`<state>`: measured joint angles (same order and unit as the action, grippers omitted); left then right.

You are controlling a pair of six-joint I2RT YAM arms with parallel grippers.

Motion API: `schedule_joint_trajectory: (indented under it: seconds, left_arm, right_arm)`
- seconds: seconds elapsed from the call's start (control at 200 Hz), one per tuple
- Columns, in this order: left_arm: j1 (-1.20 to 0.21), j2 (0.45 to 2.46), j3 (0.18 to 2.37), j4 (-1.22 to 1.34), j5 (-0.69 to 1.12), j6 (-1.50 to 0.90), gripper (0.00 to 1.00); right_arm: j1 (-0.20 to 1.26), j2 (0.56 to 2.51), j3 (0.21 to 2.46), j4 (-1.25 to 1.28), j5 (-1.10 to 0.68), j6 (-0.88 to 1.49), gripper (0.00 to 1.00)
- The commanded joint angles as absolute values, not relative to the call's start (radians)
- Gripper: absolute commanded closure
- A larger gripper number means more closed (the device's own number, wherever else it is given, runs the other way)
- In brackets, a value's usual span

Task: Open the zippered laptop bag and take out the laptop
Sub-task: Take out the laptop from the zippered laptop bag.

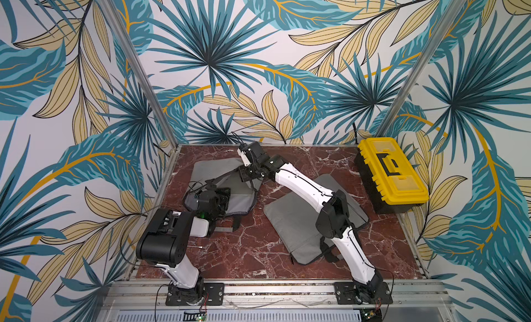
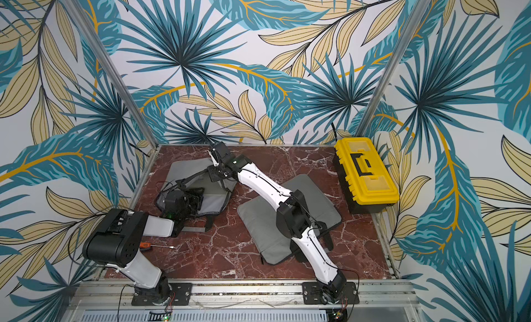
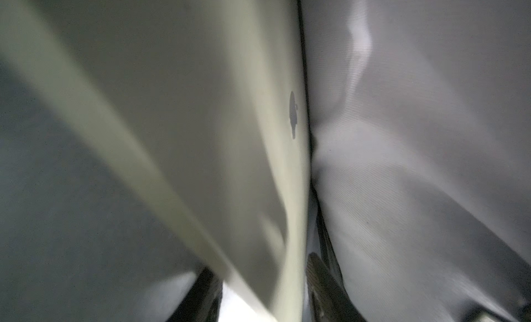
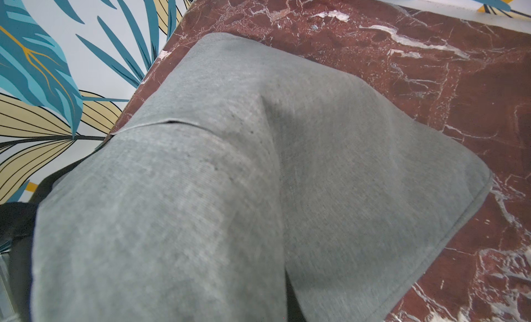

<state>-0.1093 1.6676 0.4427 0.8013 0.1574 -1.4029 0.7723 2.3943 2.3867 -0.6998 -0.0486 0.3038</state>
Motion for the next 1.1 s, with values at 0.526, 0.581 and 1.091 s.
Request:
schedule_joint_trajectory:
  seconds: [0.526, 0.581, 1.091]
  left_arm:
    - [-0.101, 1.841, 0.567, 0.991, 0.208, -1.43, 0.52]
    - [-0.1, 1.858, 0.57, 1.014, 0.208, -1.439, 0.52]
    - [-0.1, 1.855, 0.573, 1.032, 0.208, -1.424, 0.84]
  right_arm:
    - [0.776, 2.404, 2.421, -0.592, -0.138, 0.341, 1.0]
    - [0.777, 2.404, 2.421, -0.593, -0.141, 0.341, 1.0]
    - [0.778, 2.357, 2.307, -0.544, -0.116, 0.344, 1.0]
